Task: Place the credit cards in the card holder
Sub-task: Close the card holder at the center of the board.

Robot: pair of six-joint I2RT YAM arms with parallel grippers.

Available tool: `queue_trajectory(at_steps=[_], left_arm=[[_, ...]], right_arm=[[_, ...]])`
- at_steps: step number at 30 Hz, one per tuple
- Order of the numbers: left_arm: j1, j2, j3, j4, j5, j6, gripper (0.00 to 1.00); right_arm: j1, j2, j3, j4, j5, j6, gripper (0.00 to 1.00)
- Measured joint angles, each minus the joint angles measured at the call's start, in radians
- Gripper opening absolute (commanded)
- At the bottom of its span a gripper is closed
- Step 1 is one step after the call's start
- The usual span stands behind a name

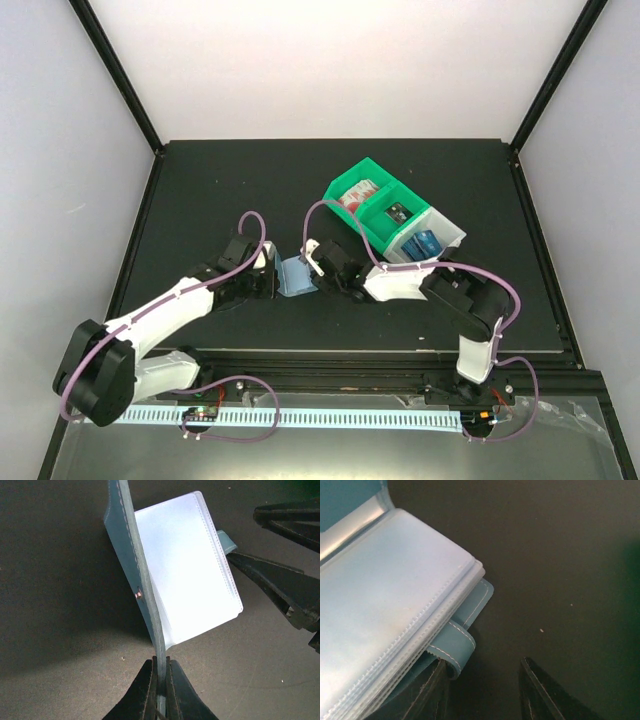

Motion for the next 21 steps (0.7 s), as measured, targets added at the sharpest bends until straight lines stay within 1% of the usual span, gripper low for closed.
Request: queue_trajectory(at_steps=[6,10,17,21], left_arm=[[0.0,0.003,0.01,-0.011,0.0,0.007,0.02],[0.0,0.003,0.014,-0.014,-0.001,0.007,0.01],[0.0,0.003,0.014,-0.029,-0.007,0.006,0.01],[0.0,0.003,0.014,-0.039,-0.009,0.006,0.02]], right_arm=[[0.0,0.026,0.002,0.041,0.05,0.076,0.42],[-0.001,0.052,0.023,0.043,0.129,0.179,0.42],[-0.036,0.061,0.045,-0.017,0.249,0.378,0.43],[-0.054,0.046,0.045,-0.073,0.246,0.451,0.45]])
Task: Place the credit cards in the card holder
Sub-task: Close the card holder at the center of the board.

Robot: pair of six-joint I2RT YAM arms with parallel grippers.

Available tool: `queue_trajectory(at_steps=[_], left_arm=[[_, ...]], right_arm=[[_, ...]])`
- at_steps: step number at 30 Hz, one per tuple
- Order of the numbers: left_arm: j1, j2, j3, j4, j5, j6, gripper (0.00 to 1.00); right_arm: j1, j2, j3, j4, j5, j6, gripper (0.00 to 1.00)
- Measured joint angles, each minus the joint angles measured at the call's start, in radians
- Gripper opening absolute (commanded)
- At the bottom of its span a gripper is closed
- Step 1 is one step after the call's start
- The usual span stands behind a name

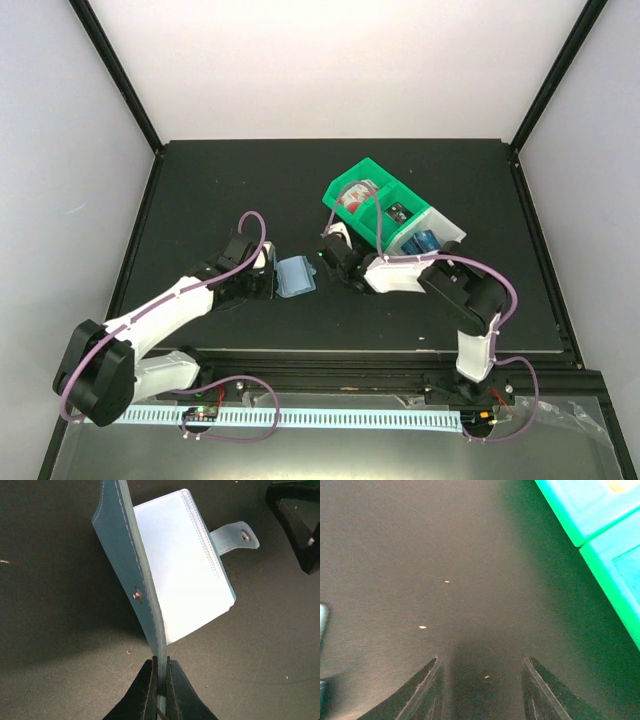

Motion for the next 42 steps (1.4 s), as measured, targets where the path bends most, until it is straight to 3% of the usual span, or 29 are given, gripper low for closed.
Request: queue_trajectory(at_steps=[3,9,15,19,25,32,36,42], left_arm=[[0.0,0.0,0.0,0.0,0.001,0.0,0.1],[0.0,0.0,0.0,0.007,0.032,-0.009,0.36],[0.0,0.021,0.006,0.05,0.079,-0.022,0.49],[0.0,0.039,0.007,0.095,0.127,-0.033,0.51],[0.0,0.04,0.011,0.135,0.153,-0.04,0.53],[0.0,0.062,0.01,0.221,0.242,-0.07,0.57],[0.003,0.094,0.01,0.267,0.27,-0.082,0.57],[0.01,0.174,0.01,0.333,0.283,-0.103,0.55]], right_arm=[[0.0,-0.041,-0.005,-0.011,-0.071,0.021,0.46],[-0.008,-0.125,-0.011,-0.015,-0.304,0.071,0.49],[-0.013,-0.129,-0.013,-0.01,-0.509,0.125,0.5],[-0.013,-0.101,-0.012,-0.008,-0.591,0.131,0.55],[-0.013,-0.04,0.027,-0.026,-0.607,0.124,0.57],[-0.012,0.001,0.09,-0.054,-0.5,0.113,0.55],[-0.012,0.004,0.109,-0.084,-0.389,0.13,0.5],[-0.012,0.01,0.131,-0.124,-0.295,0.167,0.33]])
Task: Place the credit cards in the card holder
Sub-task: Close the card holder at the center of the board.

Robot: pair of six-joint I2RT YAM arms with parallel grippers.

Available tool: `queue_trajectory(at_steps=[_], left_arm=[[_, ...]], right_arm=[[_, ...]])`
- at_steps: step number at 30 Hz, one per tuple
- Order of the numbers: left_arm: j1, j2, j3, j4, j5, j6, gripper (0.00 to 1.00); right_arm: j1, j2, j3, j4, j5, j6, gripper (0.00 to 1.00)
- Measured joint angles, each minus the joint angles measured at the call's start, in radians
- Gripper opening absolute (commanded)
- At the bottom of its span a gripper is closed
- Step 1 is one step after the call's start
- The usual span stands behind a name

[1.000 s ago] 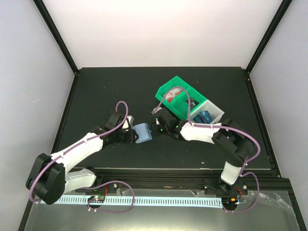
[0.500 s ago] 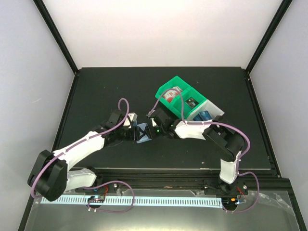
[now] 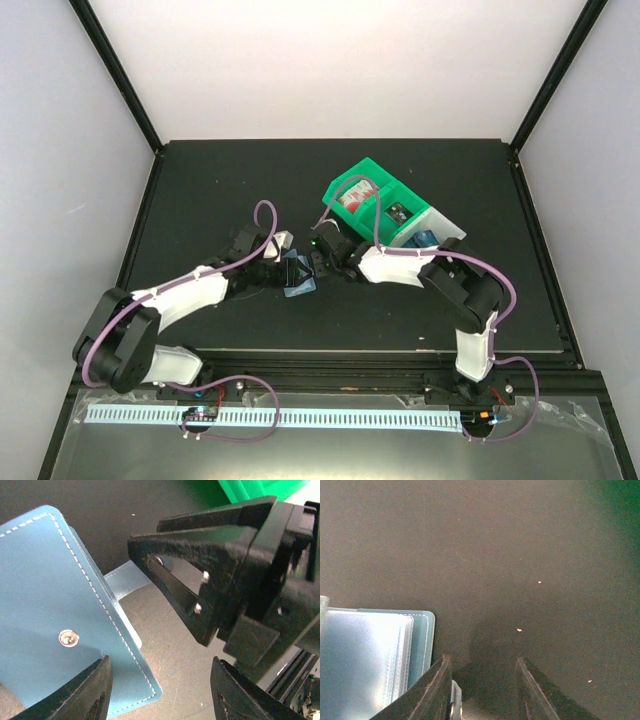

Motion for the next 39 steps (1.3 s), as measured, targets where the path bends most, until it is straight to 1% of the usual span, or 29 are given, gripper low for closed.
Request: queue_trajectory(at_steps=[4,8,14,16,20,24,27,32,35,39], left_arm=[[0.006,0.035,-0.002,0.047,-0.002,-0.012,0.5],[0.01,0.062,-0.013,0.082,-0.011,-0.023,0.38],[0.01,0.087,-0.045,0.094,-0.07,-0.034,0.28],[0.01,0.087,-0.057,0.097,-0.089,-0.039,0.22],[0.011,0.087,-0.07,0.101,-0.113,-0.046,0.17],[0.01,0.096,-0.073,0.106,-0.126,-0.052,0.16],[0.011,0.096,-0.074,0.106,-0.127,-0.053,0.17],[0.011,0.078,-0.081,0.108,-0.119,-0.055,0.23],[0.011,0.034,-0.086,0.096,-0.113,-0.057,0.24],[0.011,-0.057,-0.09,0.061,-0.143,-0.072,0.32]], right_arm=[[-0.002,0.004,0.0,-0.006,-0.008,0.018,0.19],[-0.01,0.004,-0.007,0.003,-0.043,0.022,0.05],[-0.038,-0.008,-0.041,0.031,-0.154,0.029,0.02],[-0.042,-0.019,-0.043,0.041,-0.2,0.023,0.01],[-0.042,-0.027,-0.043,0.073,-0.304,0.005,0.01],[-0.039,-0.027,-0.043,0.092,-0.387,-0.003,0.01],[-0.037,-0.026,-0.043,0.101,-0.423,-0.006,0.01],[-0.023,0.006,-0.023,0.09,-0.436,-0.006,0.01],[-0.014,0.026,-0.002,0.071,-0.43,-0.006,0.01],[-0.01,0.029,0.007,0.06,-0.421,-0.005,0.01]])
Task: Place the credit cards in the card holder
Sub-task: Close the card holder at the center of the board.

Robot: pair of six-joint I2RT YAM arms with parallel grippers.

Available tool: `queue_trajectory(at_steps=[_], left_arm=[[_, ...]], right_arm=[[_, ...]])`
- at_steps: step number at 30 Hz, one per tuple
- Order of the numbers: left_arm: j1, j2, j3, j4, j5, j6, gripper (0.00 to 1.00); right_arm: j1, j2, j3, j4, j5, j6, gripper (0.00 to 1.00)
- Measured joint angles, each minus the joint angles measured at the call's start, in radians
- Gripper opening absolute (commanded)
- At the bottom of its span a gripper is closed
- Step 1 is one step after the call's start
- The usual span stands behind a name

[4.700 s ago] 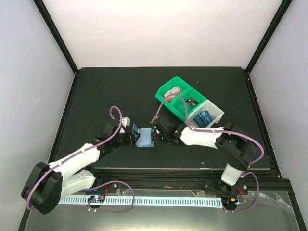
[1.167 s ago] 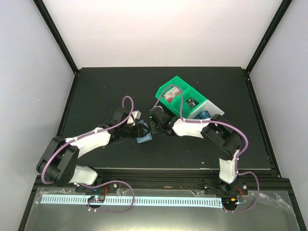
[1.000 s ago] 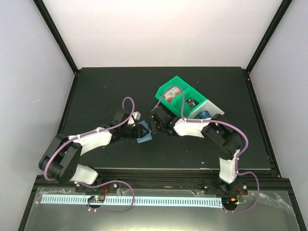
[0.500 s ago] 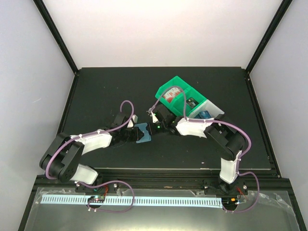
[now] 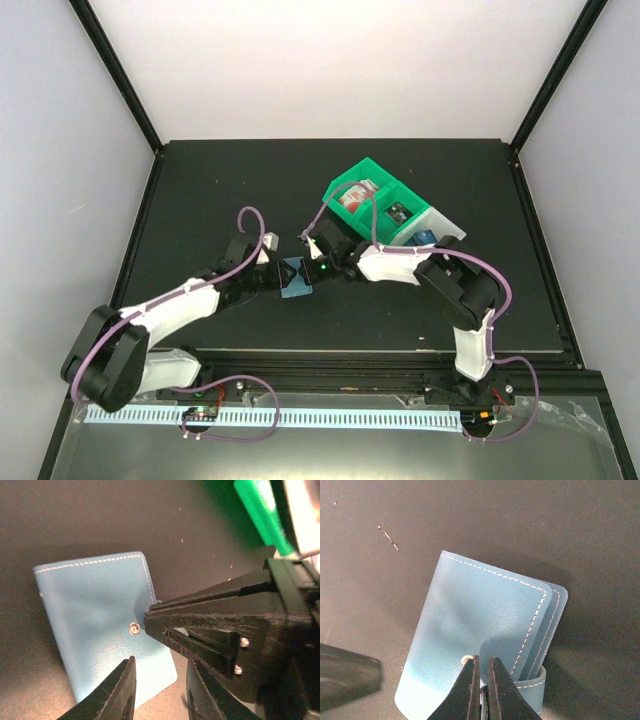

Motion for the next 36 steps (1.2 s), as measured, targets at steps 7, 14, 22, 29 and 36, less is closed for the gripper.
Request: queue_trajectory(at_steps=[7,14,22,29,36], left_arm=[[0.0,-0.084,-0.049,-0.036,-0.128,-0.034,0.37],[0.0,0.003,-0.073,-0.062,-0.137,-0.039,0.37],[0.0,0.044,-0.065,-0.049,-0.141,-0.037,0.33],[0.0,0.071,-0.048,-0.04,-0.146,-0.037,0.32],[-0.006,0.072,-0.048,-0.038,-0.149,-0.037,0.32]], right_arm=[[0.0,0.002,0.011,-0.011,0.011,0.031,0.03],[0.0,0.002,-0.009,0.031,0.028,0.121,0.11],[0.001,-0.011,-0.036,0.068,0.04,0.188,0.19],[0.003,-0.022,-0.037,0.06,0.05,0.203,0.15],[0.004,-0.032,-0.037,0.036,0.064,0.212,0.03]])
